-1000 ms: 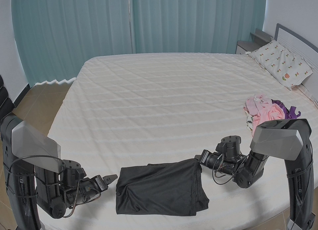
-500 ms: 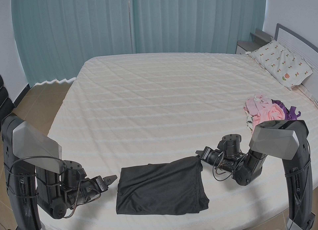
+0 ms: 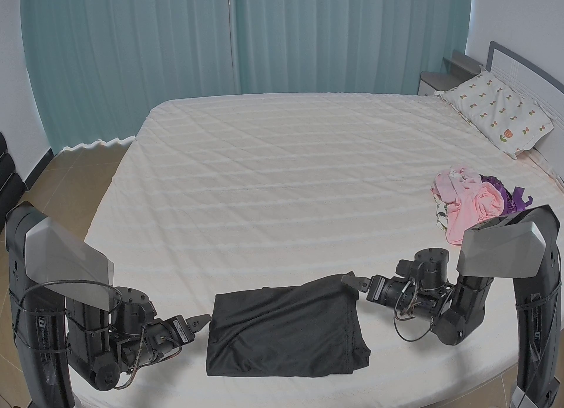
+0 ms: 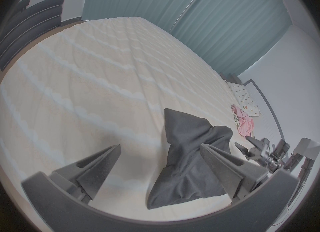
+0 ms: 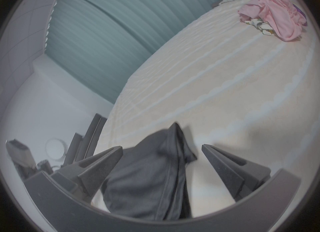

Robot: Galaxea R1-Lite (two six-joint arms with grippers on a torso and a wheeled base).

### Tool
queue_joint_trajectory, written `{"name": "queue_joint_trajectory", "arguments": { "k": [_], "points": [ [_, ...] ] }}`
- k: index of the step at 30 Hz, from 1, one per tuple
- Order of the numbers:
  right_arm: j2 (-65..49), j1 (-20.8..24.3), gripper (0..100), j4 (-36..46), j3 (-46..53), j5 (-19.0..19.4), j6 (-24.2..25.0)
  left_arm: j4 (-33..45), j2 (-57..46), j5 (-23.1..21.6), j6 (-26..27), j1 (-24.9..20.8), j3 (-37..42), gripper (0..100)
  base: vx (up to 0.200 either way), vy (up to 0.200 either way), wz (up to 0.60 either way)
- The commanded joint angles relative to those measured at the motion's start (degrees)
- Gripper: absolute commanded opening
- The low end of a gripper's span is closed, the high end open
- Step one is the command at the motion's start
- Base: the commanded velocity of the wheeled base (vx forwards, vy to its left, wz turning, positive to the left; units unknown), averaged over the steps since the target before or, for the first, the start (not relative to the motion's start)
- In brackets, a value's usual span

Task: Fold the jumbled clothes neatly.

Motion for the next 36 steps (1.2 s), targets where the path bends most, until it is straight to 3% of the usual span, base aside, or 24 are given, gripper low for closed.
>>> {"name": "queue_joint_trajectory", "arguments": {
  "k": [1, 10, 15, 34, 35, 36],
  "points": [
    [-2.2, 1.4, 100, -8.6, 11.2, 5.7, -4.5, -1.0, 0.7, 0.4, 0.1, -0.2, 0.0, 100, -0.200, 0.000, 0.00],
    [-1.5, 5.1, 100, -9.6, 15.6, 7.0, -6.3, -1.0, 1.0, 0.4, 0.1, -0.2, 0.0, 100, -0.200, 0.000, 0.00],
    [-0.1, 6.7, 100, -9.1, 15.2, 6.9, -6.8, -1.0, 1.7, 0.4, 0.1, -0.2, 0.0, 100, 0.000, 0.000, 0.00],
    [3.5, 6.3, 100, -7.3, 9.3, 7.7, -8.0, -1.0, 2.3, 0.5, 0.1, -0.1, -0.5, 100, 0.000, 0.000, 0.00],
    [3.5, 6.5, 0, -7.2, 9.1, 8.1, -8.0, -1.0, 2.4, 0.5, 0.1, -0.1, -0.5, 100, 0.000, 0.000, 0.00],
    [3.5, 6.5, 0, -7.2, 9.1, 8.1, -8.0, -1.0, 2.4, 0.5, 0.1, -0.1, -0.5, 100, 0.000, 0.000, 0.00]
  ]
}}
